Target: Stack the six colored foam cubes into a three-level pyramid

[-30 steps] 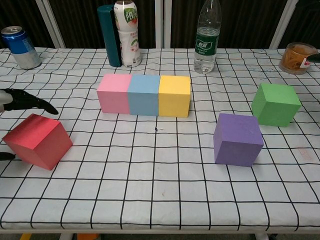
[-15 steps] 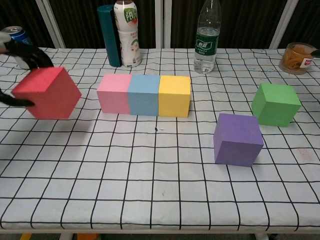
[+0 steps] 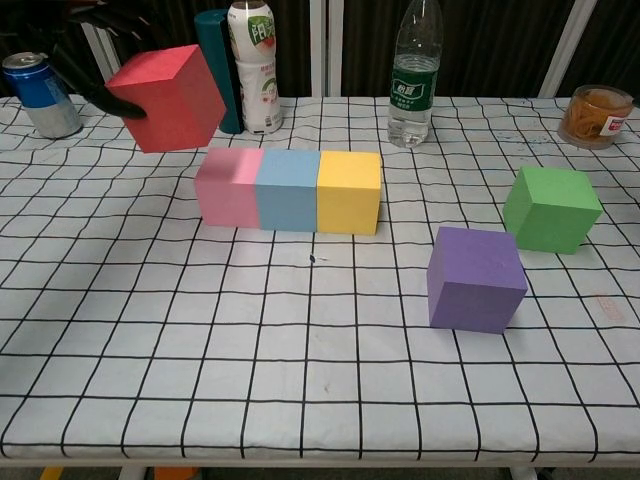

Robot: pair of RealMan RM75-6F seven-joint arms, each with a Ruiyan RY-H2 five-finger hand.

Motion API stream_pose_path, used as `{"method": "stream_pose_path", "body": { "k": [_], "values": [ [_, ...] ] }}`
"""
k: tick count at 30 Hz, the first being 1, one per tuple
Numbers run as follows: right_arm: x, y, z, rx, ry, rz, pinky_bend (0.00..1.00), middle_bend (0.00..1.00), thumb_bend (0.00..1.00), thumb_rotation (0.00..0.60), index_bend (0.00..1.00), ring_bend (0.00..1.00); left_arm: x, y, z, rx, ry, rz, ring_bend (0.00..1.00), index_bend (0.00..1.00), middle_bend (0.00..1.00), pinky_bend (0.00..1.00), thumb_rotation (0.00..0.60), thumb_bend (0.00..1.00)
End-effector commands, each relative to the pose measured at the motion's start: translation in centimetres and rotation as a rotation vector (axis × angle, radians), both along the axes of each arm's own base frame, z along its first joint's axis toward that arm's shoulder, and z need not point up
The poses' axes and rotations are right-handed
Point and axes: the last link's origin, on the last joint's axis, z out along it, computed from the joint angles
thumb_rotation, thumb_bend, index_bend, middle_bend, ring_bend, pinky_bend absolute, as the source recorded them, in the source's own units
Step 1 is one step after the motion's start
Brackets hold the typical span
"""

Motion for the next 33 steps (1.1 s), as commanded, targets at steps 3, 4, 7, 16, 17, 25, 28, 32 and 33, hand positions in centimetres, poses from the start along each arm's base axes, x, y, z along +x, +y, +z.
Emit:
{"method": "stream_pose_path", "body": {
  "k": [3,4,7,16,17,25,28,32,33],
  "values": [
    [-0.3,0.0,0.1,-0.001,-0.003,-0.004,0.0,0.05,0.12,0.6,0.0,0.0,3.6,1.7,-1.9,-0.026,0.056,-0.004,0.34,0.39,0.4,0.17,0.6,0.16],
    [-0.3,0.0,0.1,-0.001,-0.004,-0.006,0.0,0.05,0.12,0.6,0.0,0.0,3.9,1.8,-2.2,-0.031,0.067,-0.006,0.34,0.39,0.4,0.17,0.6,0.16],
    [-0.6,0.1,0.3,-0.003,-0.007,-0.01,0.0,0.05,0.12,0.6,0.0,0.0,4.5,2.0,-3.1,-0.039,0.105,-0.009,0.34,0.39,0.4,0.17,0.6,0.16],
    [-1.2,0.0,0.4,-0.002,-0.014,-0.019,0.0,0.05,0.12,0.6,0.0,0.0,4.9,2.5,-5.2,-0.037,0.18,0.026,0.34,0.38,0.4,0.17,0.6,0.16],
    [-1.2,0.0,0.4,-0.002,-0.014,-0.019,0.0,0.05,0.12,0.6,0.0,0.0,4.9,2.5,-5.2,-0.039,0.182,0.029,0.34,0.38,0.4,0.17,0.6,0.16],
    [-1.5,-0.1,0.5,-0.003,-0.017,-0.021,0.0,0.05,0.12,0.6,0.0,0.0,5.5,2.4,-5.2,-0.028,0.189,0.03,0.34,0.37,0.4,0.17,0.6,0.16],
    [-1.6,-0.1,0.5,-0.001,-0.017,-0.025,0.0,0.05,0.12,0.6,0.0,0.0,5.6,2.3,-5.5,-0.033,0.194,0.03,0.34,0.37,0.39,0.17,0.6,0.15],
    [-1.7,-0.1,0.5,0.001,-0.017,-0.026,0.0,0.05,0.12,0.6,0.0,0.0,5.9,2.3,-5.8,-0.035,0.192,0.033,0.34,0.37,0.39,0.17,0.6,0.15],
    [-1.7,-0.2,0.4,0.001,-0.017,-0.026,0.0,0.05,0.12,0.6,0.0,0.0,5.9,2.3,-5.8,-0.035,0.191,0.034,0.34,0.36,0.38,0.17,0.6,0.15]
  ]
}}
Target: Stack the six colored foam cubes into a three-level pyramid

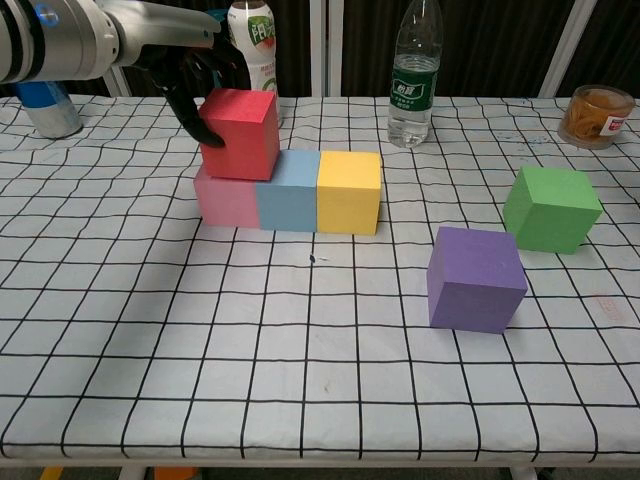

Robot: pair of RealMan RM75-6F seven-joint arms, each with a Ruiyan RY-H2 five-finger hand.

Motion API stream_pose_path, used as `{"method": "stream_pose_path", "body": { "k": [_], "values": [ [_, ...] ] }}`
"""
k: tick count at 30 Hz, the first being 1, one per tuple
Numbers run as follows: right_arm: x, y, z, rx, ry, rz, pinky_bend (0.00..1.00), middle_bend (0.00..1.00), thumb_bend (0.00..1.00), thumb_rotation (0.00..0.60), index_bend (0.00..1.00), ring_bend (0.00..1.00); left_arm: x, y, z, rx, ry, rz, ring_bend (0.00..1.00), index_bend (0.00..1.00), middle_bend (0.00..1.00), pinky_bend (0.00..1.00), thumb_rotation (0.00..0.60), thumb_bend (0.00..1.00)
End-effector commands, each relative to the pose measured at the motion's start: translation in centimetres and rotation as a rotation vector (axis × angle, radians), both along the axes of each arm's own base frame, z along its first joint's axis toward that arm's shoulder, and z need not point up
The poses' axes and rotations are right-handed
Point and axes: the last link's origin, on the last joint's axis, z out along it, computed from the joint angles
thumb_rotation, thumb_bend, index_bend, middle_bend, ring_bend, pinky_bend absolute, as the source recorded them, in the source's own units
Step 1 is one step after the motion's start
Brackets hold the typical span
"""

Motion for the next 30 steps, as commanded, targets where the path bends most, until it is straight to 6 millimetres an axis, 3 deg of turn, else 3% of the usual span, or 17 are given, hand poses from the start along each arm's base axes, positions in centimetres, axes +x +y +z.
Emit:
{"method": "stream_pose_path", "body": {
  "k": [1,11,19,24,30],
  "values": [
    [-0.01,-0.02,-0.01,0.001,0.0,0.0,0.0,0.05,0.12,0.6,0.0,0.0,0.13,0.05,-0.12,-0.001,-0.002,0.002,0.34,0.36,0.38,0.17,0.6,0.15],
    [-0.11,-0.06,0.02,0.001,0.0,-0.003,0.0,0.05,0.12,0.6,0.0,0.0,0.19,0.01,-0.57,0.007,-0.011,0.018,0.32,0.26,0.32,0.17,0.6,0.11],
    [-0.14,-0.01,0.12,-0.004,-0.002,-0.004,0.0,0.05,0.12,0.6,0.0,0.0,0.2,-0.33,-0.28,-0.021,-0.015,0.018,0.13,0.12,0.11,0.17,0.6,0.09],
    [-0.09,-0.02,0.14,-0.004,-0.001,-0.003,0.0,0.05,0.12,0.6,0.0,0.0,-0.1,-0.19,0.23,-0.026,-0.017,-0.022,0.12,0.13,0.11,0.16,0.6,0.09],
    [0.08,-0.06,0.05,-0.002,-0.001,-0.001,0.0,0.05,0.12,0.6,0.0,0.0,-0.14,0.16,-0.19,-0.03,-0.014,-0.055,0.12,0.2,0.19,0.15,0.6,0.09]
  ]
}}
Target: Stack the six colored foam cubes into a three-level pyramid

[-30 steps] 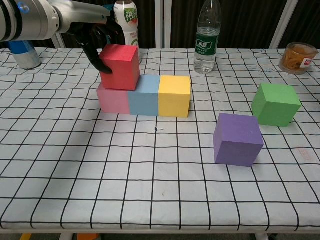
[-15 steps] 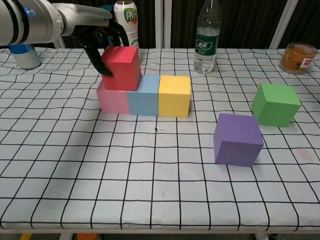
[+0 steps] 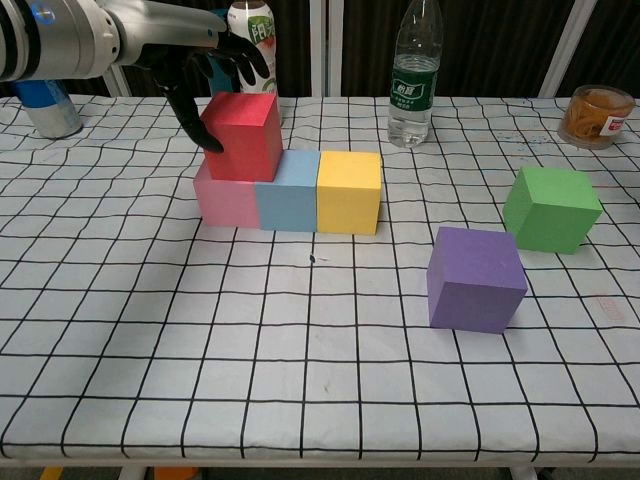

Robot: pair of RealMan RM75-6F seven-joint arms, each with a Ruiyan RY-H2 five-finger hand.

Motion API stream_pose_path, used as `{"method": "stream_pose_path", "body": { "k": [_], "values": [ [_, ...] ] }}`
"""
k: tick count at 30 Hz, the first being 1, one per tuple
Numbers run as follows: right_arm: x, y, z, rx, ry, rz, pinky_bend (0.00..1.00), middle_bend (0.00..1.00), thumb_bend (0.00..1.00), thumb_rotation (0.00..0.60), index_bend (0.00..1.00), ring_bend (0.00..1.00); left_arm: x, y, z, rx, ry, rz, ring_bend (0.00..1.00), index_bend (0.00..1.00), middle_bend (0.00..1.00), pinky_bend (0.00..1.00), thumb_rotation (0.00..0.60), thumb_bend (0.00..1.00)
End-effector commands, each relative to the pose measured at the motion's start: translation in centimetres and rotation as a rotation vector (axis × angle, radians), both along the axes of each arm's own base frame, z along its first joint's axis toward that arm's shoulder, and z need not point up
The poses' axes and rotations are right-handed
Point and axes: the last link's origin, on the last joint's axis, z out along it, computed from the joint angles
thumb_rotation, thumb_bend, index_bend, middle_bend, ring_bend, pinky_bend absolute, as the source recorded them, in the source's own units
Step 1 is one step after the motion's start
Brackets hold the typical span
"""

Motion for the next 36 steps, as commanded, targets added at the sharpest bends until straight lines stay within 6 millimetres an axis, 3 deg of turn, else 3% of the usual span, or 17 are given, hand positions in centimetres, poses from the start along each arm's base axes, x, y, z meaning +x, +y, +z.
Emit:
{"method": "stream_pose_path", "body": {
  "k": [1,10,36],
  "values": [
    [0.04,-0.01,-0.03,0.0,0.002,0.0,0.0,0.05,0.12,0.6,0.0,0.0,-0.08,0.22,-0.28,0.0,0.005,-0.014,0.12,0.21,0.2,0.15,0.6,0.09],
    [-0.08,-0.09,0.05,-0.004,0.005,-0.008,0.0,0.05,0.12,0.6,0.0,0.0,-0.05,0.48,-0.57,0.029,0.002,-0.028,0.24,0.35,0.4,0.15,0.6,0.09],
    [-0.18,-0.14,0.06,-0.006,0.007,-0.015,0.0,0.05,0.12,0.6,0.0,0.0,0.46,0.28,-0.54,0.007,-0.01,-0.048,0.24,0.35,0.4,0.15,0.6,0.09]
  ]
}}
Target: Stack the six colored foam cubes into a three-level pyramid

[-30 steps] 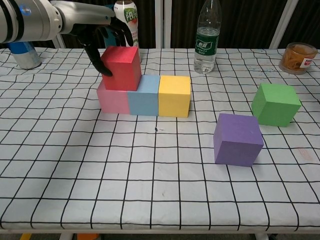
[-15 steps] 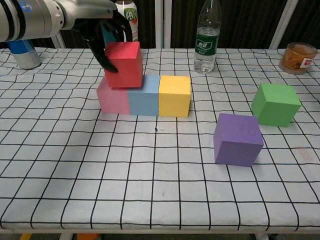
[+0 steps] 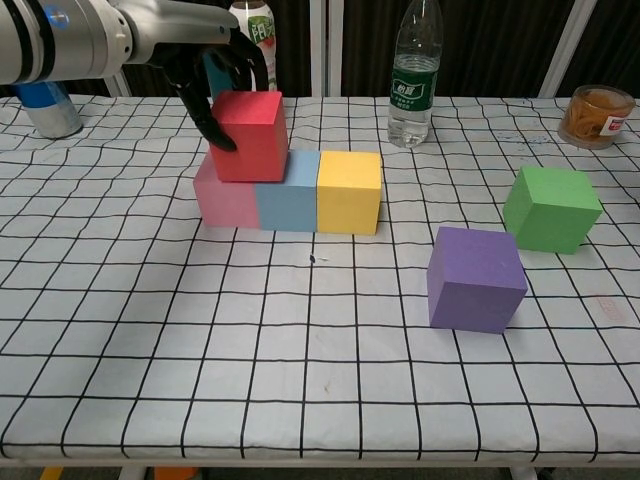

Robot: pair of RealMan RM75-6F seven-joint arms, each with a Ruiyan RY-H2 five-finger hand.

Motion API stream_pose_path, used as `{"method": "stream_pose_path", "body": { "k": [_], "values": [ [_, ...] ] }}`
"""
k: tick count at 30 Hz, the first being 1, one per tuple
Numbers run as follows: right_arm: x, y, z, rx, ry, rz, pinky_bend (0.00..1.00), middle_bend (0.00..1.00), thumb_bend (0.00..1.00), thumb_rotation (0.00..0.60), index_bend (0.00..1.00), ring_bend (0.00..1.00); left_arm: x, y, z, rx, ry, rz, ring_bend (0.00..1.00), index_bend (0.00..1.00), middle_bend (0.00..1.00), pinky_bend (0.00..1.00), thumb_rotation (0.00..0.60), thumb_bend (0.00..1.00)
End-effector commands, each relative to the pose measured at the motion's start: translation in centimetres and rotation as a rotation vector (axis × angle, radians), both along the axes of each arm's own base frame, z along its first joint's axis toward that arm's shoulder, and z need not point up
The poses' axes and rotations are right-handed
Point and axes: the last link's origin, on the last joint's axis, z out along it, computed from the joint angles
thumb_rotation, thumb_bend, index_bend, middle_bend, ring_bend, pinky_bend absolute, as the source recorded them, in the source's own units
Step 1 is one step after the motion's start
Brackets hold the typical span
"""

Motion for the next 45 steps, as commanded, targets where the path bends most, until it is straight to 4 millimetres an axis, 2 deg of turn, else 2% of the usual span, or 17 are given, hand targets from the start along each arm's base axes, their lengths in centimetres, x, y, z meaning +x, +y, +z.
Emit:
{"method": "stream_pose_path", "body": {
  "k": [1,24,31,37,45],
  "values": [
    [0.0,0.0,0.0,0.0,0.0,-0.001,0.0,0.05,0.12,0.6,0.0,0.0,0.0,0.0,-0.1,-0.001,-0.002,-0.002,0.24,0.35,0.4,0.15,0.6,0.09],
    [0.0,-0.1,0.1,-0.001,0.0,-0.005,0.0,0.05,0.12,0.6,0.0,0.0,-0.2,0.3,-0.2,-0.001,0.0,0.006,0.24,0.34,0.38,0.15,0.6,0.09],
    [0.0,-0.1,0.0,-0.001,0.0,-0.006,0.0,0.05,0.12,0.6,0.0,0.0,-0.3,0.2,-0.3,-0.01,0.007,0.009,0.24,0.23,0.31,0.15,0.6,0.09],
    [0.0,-0.1,0.0,0.0,0.0,-0.007,0.0,0.05,0.12,0.6,0.0,0.0,-0.3,0.1,-0.5,-0.016,0.009,0.017,0.22,0.19,0.28,0.15,0.6,0.09],
    [-0.6,0.3,0.2,0.006,0.005,-0.026,0.0,0.05,0.12,0.6,0.0,0.0,-0.9,-1.0,0.8,-0.004,-0.044,0.041,0.08,0.12,0.12,0.13,0.6,0.09]
  ]
}}
